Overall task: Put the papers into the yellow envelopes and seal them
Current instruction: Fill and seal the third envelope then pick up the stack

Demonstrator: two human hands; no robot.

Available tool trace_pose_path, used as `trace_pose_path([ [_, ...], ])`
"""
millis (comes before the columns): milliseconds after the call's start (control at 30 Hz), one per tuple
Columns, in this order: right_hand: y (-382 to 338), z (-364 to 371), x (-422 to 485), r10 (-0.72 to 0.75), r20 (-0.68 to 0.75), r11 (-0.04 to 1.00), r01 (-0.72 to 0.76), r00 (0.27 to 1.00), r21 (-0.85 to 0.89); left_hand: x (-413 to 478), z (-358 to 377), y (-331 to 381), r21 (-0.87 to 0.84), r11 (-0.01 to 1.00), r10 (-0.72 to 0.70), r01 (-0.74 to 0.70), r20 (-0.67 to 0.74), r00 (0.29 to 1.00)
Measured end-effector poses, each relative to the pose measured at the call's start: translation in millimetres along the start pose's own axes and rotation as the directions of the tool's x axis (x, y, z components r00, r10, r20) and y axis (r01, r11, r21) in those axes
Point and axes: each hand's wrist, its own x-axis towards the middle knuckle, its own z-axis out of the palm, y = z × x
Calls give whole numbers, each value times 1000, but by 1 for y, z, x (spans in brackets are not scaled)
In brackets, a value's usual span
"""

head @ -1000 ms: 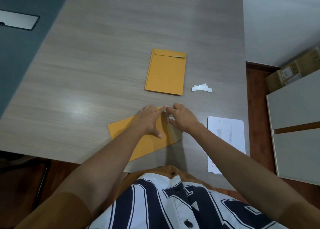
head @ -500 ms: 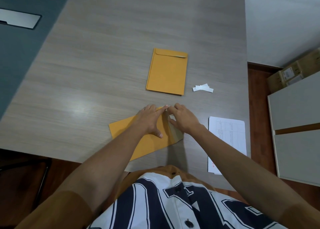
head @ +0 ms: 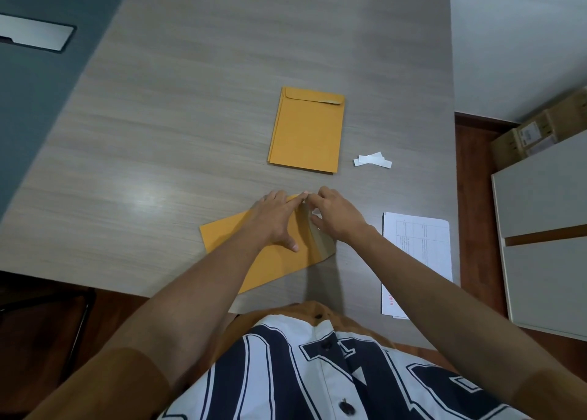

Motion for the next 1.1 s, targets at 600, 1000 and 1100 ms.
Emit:
trace_pose_path([
  [600,5,4,2,-38,-57,998,35,998,-50,2,1,-1,8,1000,-3,3,-4,1000],
  [1000,35,-24,-4,473,-110,700,-297,874,649,0,-3,0,-28,1000,-11,11,7,1000],
  [1100,54,-38,-1,701,27,326,-354,713,877,-2,-6,1,-30,999,-11,12,15,1000],
])
